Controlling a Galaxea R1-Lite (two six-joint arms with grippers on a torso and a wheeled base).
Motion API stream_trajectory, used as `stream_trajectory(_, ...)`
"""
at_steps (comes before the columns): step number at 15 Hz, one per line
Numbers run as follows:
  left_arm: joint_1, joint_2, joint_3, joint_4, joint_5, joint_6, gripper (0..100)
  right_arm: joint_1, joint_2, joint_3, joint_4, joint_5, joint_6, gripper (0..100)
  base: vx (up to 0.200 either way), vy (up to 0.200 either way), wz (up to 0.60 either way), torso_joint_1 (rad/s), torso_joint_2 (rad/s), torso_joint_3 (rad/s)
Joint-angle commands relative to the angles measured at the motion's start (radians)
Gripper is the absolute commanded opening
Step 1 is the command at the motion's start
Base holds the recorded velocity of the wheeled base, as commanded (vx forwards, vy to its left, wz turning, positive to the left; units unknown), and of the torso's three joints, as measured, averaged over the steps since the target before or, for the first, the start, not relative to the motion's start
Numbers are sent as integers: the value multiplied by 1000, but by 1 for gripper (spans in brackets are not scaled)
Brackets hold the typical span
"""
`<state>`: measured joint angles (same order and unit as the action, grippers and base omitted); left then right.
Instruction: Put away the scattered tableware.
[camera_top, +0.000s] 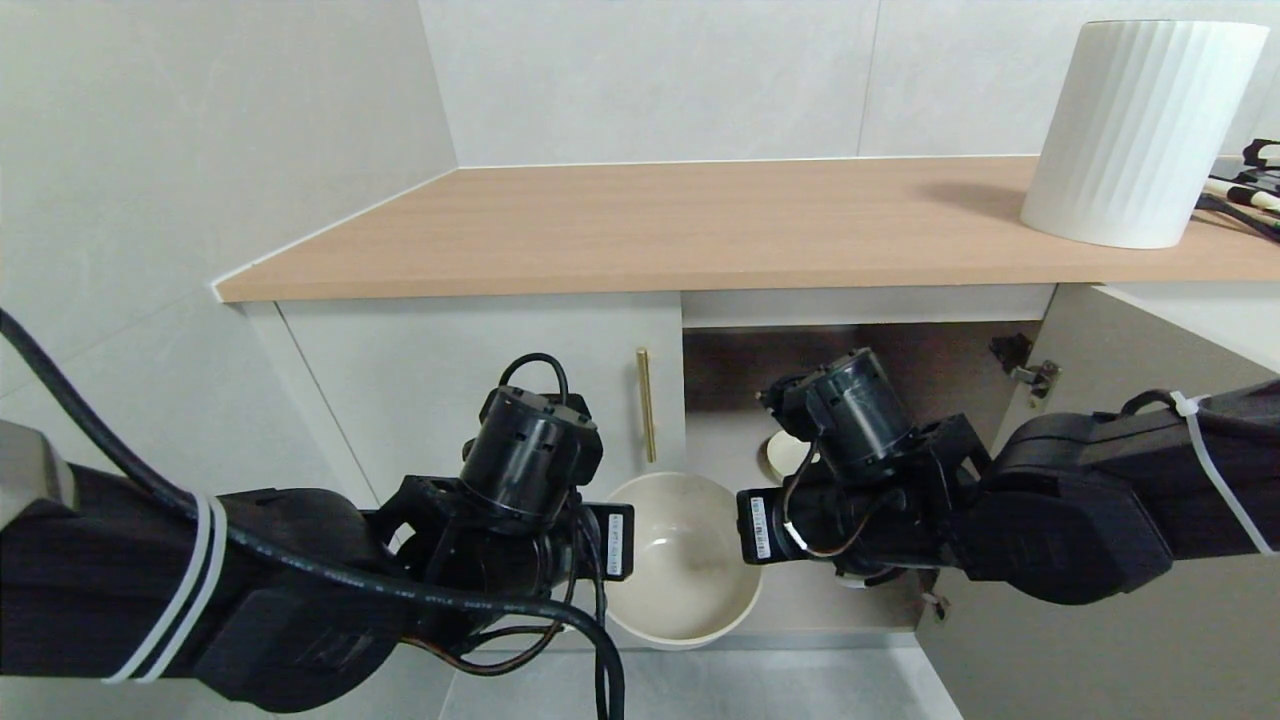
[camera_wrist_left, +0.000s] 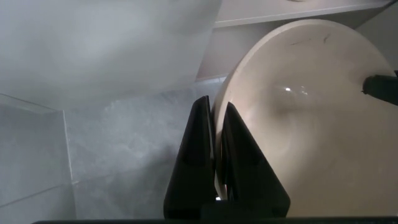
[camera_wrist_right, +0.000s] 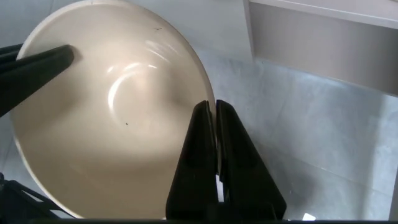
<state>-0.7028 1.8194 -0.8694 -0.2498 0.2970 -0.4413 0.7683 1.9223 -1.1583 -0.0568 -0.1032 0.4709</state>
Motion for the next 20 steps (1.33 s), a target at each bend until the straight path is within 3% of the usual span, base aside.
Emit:
stream_trajectory(1,0,0,0,0,1,-1,0,0,3,0,0,-1,0,0,0,0,0,0,0,0)
stream_trajectory(2,0,1,1,0,2,1,0,0,3,2,0,-3,0,0,0,0,0,0,0,0)
stream_trajectory(3,0,1,3,0,4,1,100,0,3,2,0,-3,0,0,0,0,0,0,0,0)
stream_trajectory(10,6,-34,6,0,5,1,100,-49,44,-1,-1,-58,3,0,0,0,0,0,0,0)
stream_trajectory(20,6,-34,13,0,5,6,100,-373,302,-256,0,-147,69,0,0,0,0,0,0,0)
